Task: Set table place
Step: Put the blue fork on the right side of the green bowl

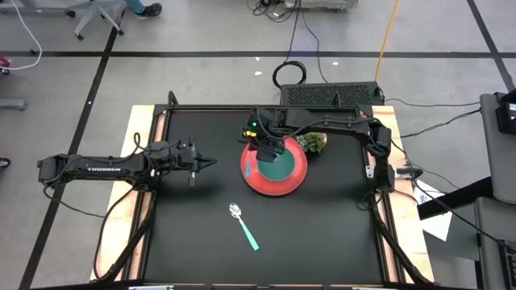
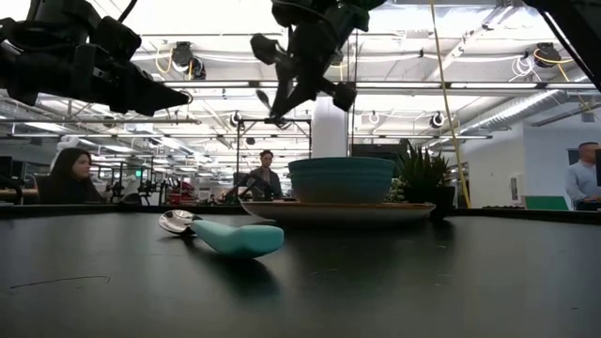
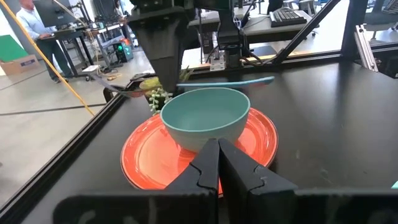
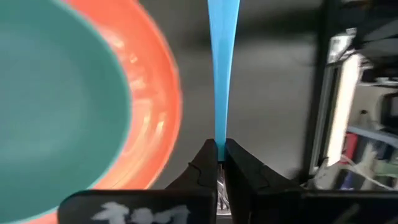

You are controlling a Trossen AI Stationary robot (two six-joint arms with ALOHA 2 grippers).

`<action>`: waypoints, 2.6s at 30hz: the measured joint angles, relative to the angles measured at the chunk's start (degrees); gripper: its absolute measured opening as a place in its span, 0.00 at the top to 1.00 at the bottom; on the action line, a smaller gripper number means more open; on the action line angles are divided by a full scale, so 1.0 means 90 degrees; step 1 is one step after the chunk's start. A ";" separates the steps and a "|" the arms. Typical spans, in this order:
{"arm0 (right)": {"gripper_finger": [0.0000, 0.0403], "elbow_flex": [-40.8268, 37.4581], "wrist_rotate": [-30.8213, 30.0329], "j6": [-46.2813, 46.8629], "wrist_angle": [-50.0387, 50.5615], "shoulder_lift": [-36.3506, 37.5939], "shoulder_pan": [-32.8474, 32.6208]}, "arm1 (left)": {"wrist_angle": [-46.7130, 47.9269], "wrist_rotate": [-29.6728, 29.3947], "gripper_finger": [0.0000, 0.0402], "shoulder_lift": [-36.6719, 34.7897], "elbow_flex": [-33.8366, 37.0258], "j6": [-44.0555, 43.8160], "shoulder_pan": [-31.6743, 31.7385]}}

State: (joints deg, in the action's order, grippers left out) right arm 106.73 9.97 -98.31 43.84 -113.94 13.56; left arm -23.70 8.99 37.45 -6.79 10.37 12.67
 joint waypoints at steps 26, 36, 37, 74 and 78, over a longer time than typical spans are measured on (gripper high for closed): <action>1.00 -0.0011 0.0535 0.0138 -0.0113 -0.0681 -0.0117 | 0.0118 -0.0008 0.96 0.0005 0.0000 0.0008 0.0000; 1.00 -0.0011 0.0525 0.0025 -0.0371 -0.0865 -0.0220 | 0.0134 -0.0012 0.96 0.0005 0.0000 0.0026 0.0000; 1.00 -0.0011 0.0514 0.0030 -0.0426 -0.0884 -0.0195 | 0.0134 -0.0012 0.96 0.0005 0.0000 0.0015 0.0000; 1.00 -0.0014 -0.0619 -0.0198 0.0004 -0.0953 -0.0198 | 0.0129 -0.0007 0.96 0.0002 0.0000 -0.0015 0.0000; 1.00 -0.0014 -0.0613 -0.0202 -0.0270 -0.0953 -0.0254 | 0.0131 -0.0007 0.96 0.0002 0.0000 -0.0014 0.0000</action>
State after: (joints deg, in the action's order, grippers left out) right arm 106.61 4.46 -100.13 41.40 -122.52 11.27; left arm -22.52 8.93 37.47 -6.79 10.24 12.67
